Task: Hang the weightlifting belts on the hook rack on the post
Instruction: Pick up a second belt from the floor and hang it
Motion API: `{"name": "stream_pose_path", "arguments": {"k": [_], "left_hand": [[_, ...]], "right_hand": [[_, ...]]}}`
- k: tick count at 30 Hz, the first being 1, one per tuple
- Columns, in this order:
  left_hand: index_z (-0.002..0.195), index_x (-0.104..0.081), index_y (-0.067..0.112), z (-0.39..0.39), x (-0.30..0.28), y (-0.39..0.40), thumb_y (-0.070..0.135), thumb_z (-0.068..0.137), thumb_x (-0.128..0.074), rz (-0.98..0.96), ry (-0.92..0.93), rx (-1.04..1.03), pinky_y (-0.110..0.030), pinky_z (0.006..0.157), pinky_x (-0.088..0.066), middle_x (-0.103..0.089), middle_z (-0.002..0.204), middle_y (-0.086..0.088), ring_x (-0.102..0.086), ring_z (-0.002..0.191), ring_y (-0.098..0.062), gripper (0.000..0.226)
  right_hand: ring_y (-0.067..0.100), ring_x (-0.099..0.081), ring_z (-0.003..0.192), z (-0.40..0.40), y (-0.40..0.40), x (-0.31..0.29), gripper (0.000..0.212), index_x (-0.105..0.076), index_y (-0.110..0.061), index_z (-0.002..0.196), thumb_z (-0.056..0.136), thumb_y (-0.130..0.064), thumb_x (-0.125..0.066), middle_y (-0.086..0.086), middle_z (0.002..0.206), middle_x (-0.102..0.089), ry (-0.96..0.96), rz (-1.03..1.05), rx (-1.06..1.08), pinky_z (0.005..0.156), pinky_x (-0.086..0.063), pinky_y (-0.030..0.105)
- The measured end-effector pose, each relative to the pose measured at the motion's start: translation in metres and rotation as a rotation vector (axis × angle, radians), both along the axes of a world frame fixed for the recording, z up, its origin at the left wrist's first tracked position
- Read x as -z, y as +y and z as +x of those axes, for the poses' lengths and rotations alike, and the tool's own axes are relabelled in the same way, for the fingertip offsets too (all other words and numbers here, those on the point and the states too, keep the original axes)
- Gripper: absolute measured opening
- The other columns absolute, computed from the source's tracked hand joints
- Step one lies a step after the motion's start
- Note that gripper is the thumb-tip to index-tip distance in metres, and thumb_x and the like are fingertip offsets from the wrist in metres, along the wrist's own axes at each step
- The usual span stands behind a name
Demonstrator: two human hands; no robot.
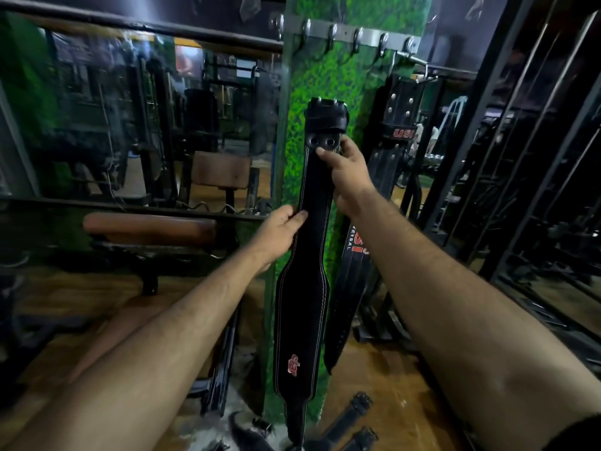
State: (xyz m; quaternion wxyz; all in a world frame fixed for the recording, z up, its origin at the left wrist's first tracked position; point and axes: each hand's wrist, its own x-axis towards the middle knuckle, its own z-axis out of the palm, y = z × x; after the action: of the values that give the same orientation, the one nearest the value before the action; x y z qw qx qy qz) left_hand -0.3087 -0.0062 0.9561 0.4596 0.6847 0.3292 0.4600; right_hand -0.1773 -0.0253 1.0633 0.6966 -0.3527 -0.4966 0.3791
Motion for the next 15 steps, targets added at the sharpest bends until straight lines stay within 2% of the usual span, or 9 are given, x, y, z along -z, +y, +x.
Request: {"name": "stream_pose_path", "arguments": {"k": [2,4,7,8,10,11,12,14,15], "left_hand": [[0.113,-0.064,0.012,0.017,-0.016,-0.001,0.025,0.103,-0.054,0.045,-0.067,0.002,-0.036,0.099,-0.05,-0.072,0.114,-0.005,-0.067,0.108,-0.019,0.019],[0.118,-0.063,0.01,0.034,-0.029,-0.001,0.019,0.103,-0.054,0.084,-0.09,-0.008,-0.037,0.1,-0.051,-0.072,0.12,-0.01,-0.067,0.115,-0.023,0.02],[0.105,-0.063,0.011,0.06,-0.049,0.004,0.033,0.097,-0.057,0.129,-0.13,-0.045,-0.039,0.086,-0.051,-0.072,0.107,-0.019,-0.065,0.095,-0.02,0.024],[0.097,-0.064,0.015,0.066,-0.057,0.006,0.035,0.096,-0.056,0.132,-0.129,-0.074,-0.038,0.081,-0.049,-0.072,0.098,-0.018,-0.063,0.088,-0.019,0.022],[0.086,-0.062,0.023,0.078,-0.068,0.008,0.029,0.101,-0.055,0.145,-0.141,-0.129,-0.033,0.075,-0.047,-0.07,0.08,0.003,-0.061,0.078,-0.01,0.018],[0.084,-0.062,0.026,0.085,-0.068,0.01,0.026,0.103,-0.054,0.161,-0.147,-0.144,-0.03,0.072,-0.048,-0.069,0.076,0.011,-0.061,0.073,-0.005,0.02],[0.086,-0.062,0.027,0.091,-0.066,0.009,0.026,0.102,-0.056,0.174,-0.15,-0.153,-0.031,0.072,-0.051,-0.071,0.078,0.012,-0.064,0.074,-0.005,0.018],[0.09,-0.063,0.026,0.101,-0.045,0.02,0.039,0.095,-0.064,0.169,-0.154,-0.164,-0.046,0.084,-0.057,-0.076,0.098,-0.006,-0.072,0.092,-0.023,0.013],[0.091,-0.06,0.021,0.105,-0.031,0.026,0.049,0.09,-0.067,0.14,-0.141,-0.179,-0.054,0.087,-0.055,-0.074,0.105,-0.016,-0.07,0.099,-0.033,0.028]], "right_hand": [[0.011,-0.066,0.067,0.012,0.0,-0.007,0.019,-0.058,-0.013,0.108,0.095,-0.001,-0.061,0.003,0.085,-0.067,0.001,0.031,-0.012,0.062,-0.057,0.03],[0.013,-0.066,0.068,0.026,0.001,-0.012,0.013,-0.063,-0.012,0.105,0.093,-0.007,-0.066,0.003,0.083,-0.068,-0.021,0.05,-0.019,0.064,-0.056,0.031],[0.015,-0.067,0.073,0.047,0.005,-0.015,0.009,-0.064,-0.009,0.101,0.093,-0.004,-0.066,0.003,0.083,-0.07,-0.026,0.079,-0.031,0.07,-0.057,0.034],[0.016,-0.067,0.077,0.053,0.007,-0.015,0.011,-0.063,-0.009,0.102,0.094,-0.003,-0.064,0.004,0.085,-0.07,-0.024,0.092,-0.041,0.073,-0.058,0.034],[0.02,-0.065,0.083,0.063,0.01,-0.021,0.014,-0.061,-0.009,0.106,0.094,-0.001,-0.063,0.005,0.089,-0.068,-0.015,0.133,-0.056,0.078,-0.056,0.038],[0.021,-0.064,0.085,0.069,0.013,-0.026,0.015,-0.061,-0.009,0.107,0.094,0.0,-0.062,0.005,0.09,-0.068,-0.006,0.158,-0.058,0.08,-0.055,0.039],[0.022,-0.064,0.086,0.075,0.017,-0.033,0.016,-0.061,-0.009,0.106,0.094,0.001,-0.062,0.005,0.09,-0.068,0.007,0.186,-0.058,0.081,-0.054,0.04],[0.019,-0.067,0.082,0.087,0.024,-0.045,0.016,-0.061,-0.009,0.105,0.093,0.002,-0.063,0.003,0.087,-0.071,0.05,0.238,-0.057,0.08,-0.055,0.039],[0.018,-0.068,0.079,0.093,0.028,-0.049,0.017,-0.061,-0.008,0.104,0.092,0.004,-0.063,0.003,0.085,-0.072,0.071,0.252,-0.061,0.078,-0.057,0.037]]}}
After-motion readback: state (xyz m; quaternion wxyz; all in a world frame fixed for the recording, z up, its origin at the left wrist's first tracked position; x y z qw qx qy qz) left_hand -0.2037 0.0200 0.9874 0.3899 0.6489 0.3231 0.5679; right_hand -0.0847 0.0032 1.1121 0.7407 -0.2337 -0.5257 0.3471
